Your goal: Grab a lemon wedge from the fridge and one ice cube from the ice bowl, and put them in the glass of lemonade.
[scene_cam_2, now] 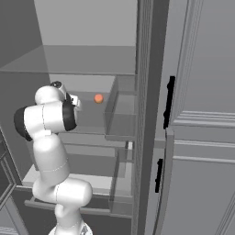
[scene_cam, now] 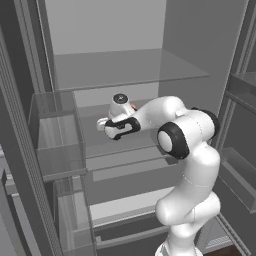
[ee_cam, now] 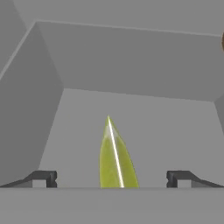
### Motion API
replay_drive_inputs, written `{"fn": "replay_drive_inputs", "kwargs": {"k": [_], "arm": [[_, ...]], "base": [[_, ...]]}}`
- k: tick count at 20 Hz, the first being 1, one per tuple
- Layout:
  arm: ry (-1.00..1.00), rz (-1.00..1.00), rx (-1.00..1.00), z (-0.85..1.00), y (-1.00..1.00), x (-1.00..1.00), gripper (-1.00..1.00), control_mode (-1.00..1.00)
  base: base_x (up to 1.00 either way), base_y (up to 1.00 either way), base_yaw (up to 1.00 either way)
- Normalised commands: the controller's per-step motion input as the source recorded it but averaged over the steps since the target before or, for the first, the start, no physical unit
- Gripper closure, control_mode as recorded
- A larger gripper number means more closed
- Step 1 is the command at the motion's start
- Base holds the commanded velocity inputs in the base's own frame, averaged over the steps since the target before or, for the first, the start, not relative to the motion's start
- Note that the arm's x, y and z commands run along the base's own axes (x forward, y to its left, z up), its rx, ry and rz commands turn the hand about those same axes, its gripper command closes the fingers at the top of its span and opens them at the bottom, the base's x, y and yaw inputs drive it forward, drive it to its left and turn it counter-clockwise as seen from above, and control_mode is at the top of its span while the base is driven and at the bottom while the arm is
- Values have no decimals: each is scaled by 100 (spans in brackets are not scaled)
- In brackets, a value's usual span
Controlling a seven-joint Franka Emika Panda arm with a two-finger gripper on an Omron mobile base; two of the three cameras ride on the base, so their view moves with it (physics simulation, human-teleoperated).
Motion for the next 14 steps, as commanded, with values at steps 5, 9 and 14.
{"fn": "replay_drive_inputs", "kwargs": {"k": [5,9,14], "arm": [[-1,5,0,-4,0,6,-100,-100],[0,7,0,-10,0,0,-100,-100],[3,8,-1,-35,11,11,-100,-100]], "base": [[0,0,0],[0,0,0],[0,0,0]]}}
